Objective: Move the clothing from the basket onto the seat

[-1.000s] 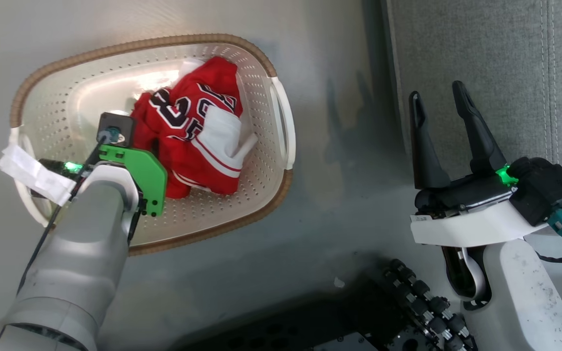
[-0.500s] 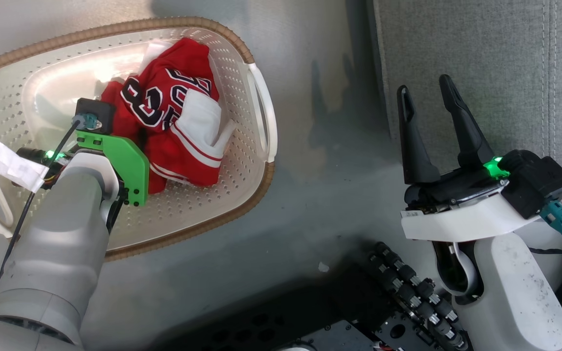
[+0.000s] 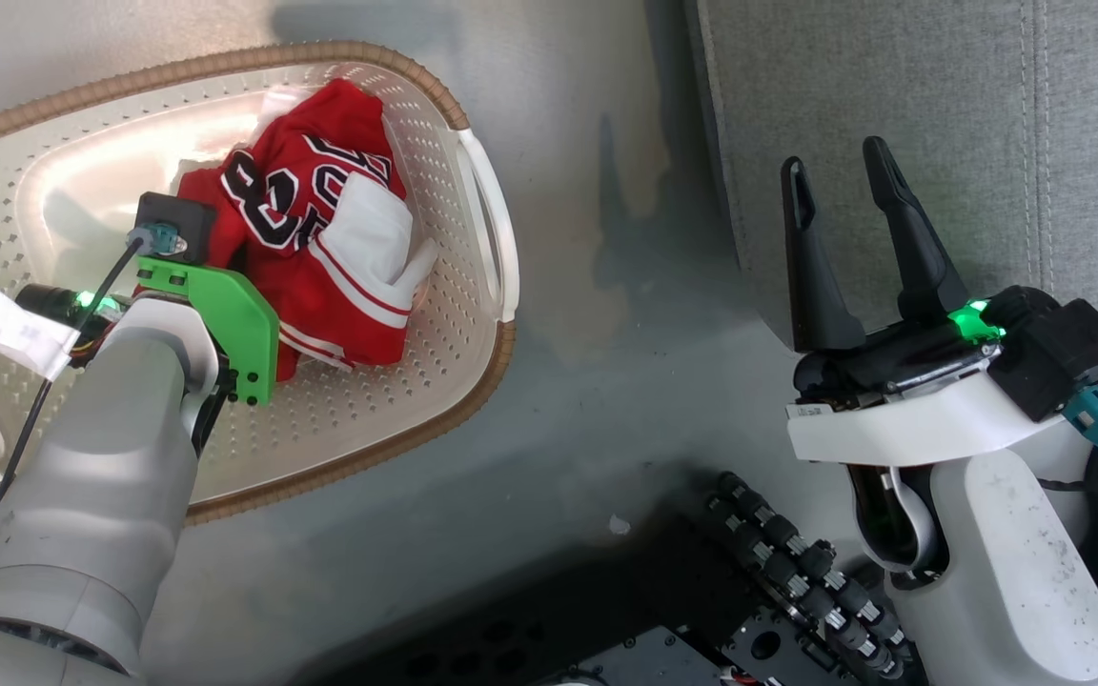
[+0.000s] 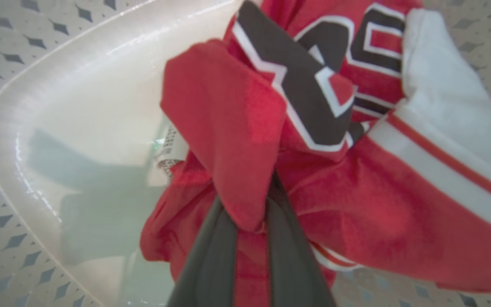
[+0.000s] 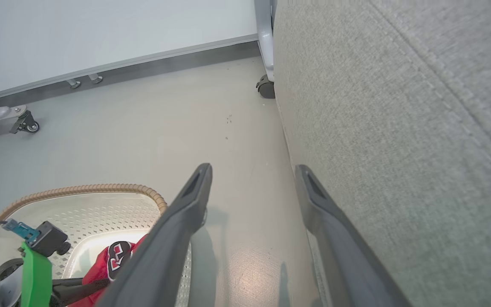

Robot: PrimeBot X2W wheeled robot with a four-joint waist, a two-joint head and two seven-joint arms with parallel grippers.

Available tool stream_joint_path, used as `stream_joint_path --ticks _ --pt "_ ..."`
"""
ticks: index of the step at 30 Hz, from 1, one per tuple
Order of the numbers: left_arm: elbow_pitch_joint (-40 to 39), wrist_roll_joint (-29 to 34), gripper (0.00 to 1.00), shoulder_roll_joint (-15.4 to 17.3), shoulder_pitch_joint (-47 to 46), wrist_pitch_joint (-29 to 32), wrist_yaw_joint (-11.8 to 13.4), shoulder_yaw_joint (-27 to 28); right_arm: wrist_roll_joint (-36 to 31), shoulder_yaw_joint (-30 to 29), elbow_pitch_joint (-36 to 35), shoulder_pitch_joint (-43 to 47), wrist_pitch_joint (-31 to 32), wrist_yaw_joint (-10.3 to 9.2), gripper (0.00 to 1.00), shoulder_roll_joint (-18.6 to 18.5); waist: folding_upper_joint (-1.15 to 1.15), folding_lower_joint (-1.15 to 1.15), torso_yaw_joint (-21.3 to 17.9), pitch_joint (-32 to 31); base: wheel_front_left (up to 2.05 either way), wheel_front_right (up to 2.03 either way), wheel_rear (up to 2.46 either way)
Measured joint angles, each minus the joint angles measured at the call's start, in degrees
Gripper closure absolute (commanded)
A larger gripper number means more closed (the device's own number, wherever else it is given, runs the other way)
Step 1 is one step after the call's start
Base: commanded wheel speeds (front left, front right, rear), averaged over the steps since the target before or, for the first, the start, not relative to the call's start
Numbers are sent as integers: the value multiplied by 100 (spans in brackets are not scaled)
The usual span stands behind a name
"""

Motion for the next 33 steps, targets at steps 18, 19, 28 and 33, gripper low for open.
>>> stream_joint_path --ticks 18,19,28,33 --pt "-200 -163 100 -425 684 -956 56 21 -548 -220 325 239 -4 0 0 5 0 0 345 -1193 0 0 0" --pt "-260 -185 100 -432 749 -961 56 48 -556 -222 345 259 -2 -1 0 8 0 0 369 -1278 0 0 0" --pt "-1501 -151 100 -363 1535 -978 260 499 -709 -122 445 506 159 0 0 8 0 -1 577 -2198 0 0 0" --pt "-2365 60 100 -294 2027 -979 358 821 -777 -125 422 678 325 -1 0 3 0 -1 681 -2733 0 0 0"
